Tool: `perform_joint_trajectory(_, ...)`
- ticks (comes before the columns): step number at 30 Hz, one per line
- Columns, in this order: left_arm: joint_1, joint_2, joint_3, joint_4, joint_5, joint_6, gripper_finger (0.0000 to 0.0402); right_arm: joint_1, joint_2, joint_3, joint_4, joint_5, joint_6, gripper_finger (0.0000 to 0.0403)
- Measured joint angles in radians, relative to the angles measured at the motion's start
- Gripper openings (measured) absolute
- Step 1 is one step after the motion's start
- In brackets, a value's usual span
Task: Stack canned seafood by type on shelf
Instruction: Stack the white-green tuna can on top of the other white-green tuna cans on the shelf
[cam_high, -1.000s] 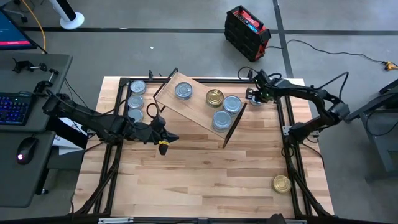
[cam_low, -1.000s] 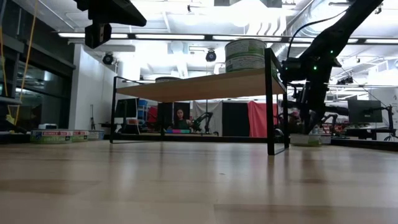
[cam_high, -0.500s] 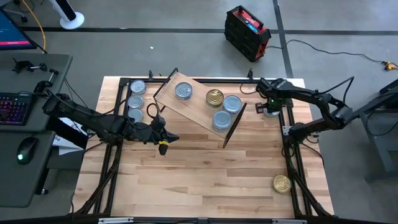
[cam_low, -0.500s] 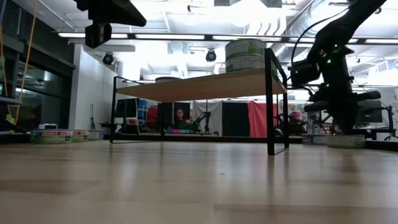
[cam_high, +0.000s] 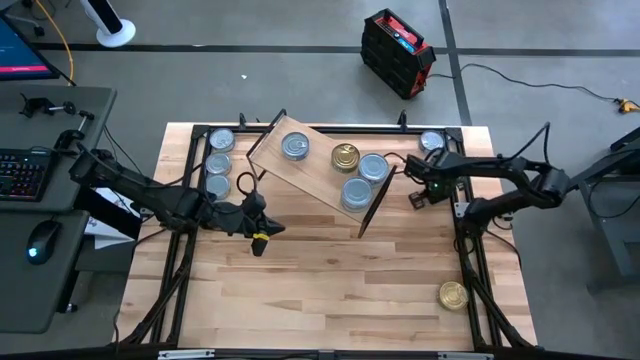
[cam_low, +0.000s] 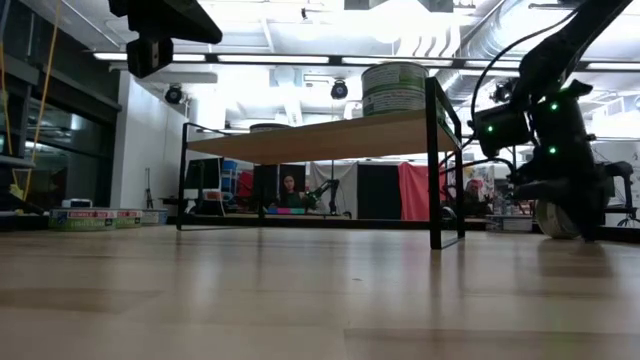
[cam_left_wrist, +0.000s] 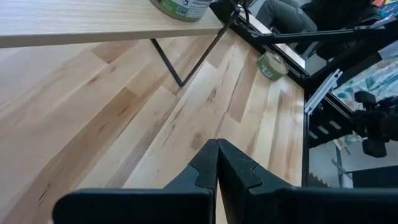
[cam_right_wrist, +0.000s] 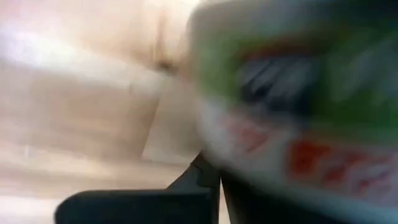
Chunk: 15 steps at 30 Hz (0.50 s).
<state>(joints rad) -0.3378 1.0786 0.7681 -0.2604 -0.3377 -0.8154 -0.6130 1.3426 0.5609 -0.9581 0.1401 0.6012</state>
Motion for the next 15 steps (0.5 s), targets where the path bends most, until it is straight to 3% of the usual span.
perform_joint_trajectory(4,0.0,0.0,0.0,0.001,0.0,0.002,0.0,0.043,-0.039,0.009,-0.023,-0.067,0.058,0.0)
perform_joint_trajectory(15,0.004,0.0,0.0,0.002,-0.001,0.008,0.0,0.019,-0.179,0.199,-0.097,-0.02,0.162,0.0)
